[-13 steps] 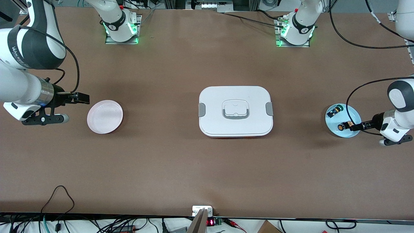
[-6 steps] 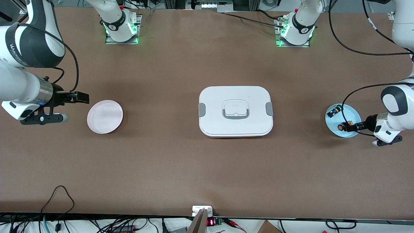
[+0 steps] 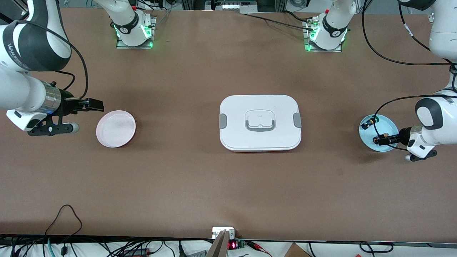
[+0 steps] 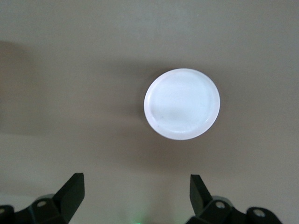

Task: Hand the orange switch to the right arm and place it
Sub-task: 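Lower the left gripper onto the orange switch while the right gripper moves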

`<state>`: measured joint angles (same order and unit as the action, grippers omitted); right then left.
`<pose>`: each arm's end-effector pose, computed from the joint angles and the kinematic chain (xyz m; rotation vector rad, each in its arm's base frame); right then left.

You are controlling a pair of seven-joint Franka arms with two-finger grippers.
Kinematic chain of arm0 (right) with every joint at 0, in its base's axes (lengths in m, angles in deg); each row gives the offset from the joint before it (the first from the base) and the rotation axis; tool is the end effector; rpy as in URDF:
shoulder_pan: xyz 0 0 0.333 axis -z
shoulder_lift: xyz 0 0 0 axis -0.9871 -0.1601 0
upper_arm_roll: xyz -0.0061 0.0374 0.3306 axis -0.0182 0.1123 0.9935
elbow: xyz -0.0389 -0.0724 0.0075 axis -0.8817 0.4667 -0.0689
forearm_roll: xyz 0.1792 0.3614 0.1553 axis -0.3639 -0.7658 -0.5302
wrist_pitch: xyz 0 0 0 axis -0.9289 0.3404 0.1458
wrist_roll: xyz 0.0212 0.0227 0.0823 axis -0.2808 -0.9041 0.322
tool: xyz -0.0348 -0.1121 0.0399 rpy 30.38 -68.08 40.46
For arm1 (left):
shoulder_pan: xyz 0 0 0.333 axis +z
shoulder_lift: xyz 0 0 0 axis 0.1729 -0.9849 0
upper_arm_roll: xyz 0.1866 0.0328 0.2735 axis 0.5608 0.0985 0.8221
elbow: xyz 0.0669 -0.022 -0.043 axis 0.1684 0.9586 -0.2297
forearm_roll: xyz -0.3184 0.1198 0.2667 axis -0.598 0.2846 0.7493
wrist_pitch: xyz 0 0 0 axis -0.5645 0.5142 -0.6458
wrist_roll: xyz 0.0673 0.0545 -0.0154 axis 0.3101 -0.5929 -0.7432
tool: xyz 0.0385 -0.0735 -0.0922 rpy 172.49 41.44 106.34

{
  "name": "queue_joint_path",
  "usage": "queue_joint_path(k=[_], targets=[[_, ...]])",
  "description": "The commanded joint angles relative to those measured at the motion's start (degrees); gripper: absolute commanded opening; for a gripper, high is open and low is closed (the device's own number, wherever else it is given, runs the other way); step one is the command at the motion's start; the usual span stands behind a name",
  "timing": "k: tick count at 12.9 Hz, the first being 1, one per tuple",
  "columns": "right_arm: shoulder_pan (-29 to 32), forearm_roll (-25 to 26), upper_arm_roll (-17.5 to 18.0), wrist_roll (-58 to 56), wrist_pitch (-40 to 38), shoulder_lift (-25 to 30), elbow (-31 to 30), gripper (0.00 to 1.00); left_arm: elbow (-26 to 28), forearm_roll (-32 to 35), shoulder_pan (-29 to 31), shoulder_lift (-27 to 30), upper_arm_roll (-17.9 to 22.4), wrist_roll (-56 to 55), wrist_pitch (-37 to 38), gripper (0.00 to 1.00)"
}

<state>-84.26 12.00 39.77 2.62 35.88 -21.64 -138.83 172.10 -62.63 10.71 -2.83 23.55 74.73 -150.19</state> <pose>0.6502 0.0708 0.4897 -3.0709 -0.1550 0.3802 0.6353 0.2315 0.1495 2.9745 0.4170 -0.2710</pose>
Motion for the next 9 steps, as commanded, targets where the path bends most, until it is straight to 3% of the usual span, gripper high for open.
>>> queue_joint_path(k=[1, 3, 4, 5, 7, 9], targets=[[-2.4, -2.25, 0.16, 0.81, -3.88, 0.17, 3.18, 1.0, -0.33, -1.56, 0.6, -0.51, -0.38, 1.51, -0.19, 0.98], [-1.98, -14.59, -0.37, 1.69, -4.14, -0.1, 3.01, 1.0, 0.55, -1.56, 0.77, -0.52, -0.38, 1.51, -0.11, 0.98], [-1.28, -17.18, -0.46, 1.52, -4.23, -0.1, 2.92, 1.0, 0.64, -1.47, 0.77, -0.52, -0.38, 1.42, -0.02, 0.94], [-0.31, -18.25, -0.28, 0.73, -4.14, -0.27, 2.83, 1.0, 0.73, -1.56, 0.77, -0.52, -0.38, 1.42, 0.5, 0.79], [0.39, -25.07, -0.46, 1.25, -4.4, -0.97, 2.74, 1.0, 0.64, -1.56, 0.77, -0.43, -0.38, 1.25, 0.6, 0.53], [1.1, -30.97, -0.46, 1.43, -4.75, -2.37, 2.57, 1.0, 0.64, -1.56, 0.69, 0.01, -0.46, 0.99, 0.77, 0.44]])
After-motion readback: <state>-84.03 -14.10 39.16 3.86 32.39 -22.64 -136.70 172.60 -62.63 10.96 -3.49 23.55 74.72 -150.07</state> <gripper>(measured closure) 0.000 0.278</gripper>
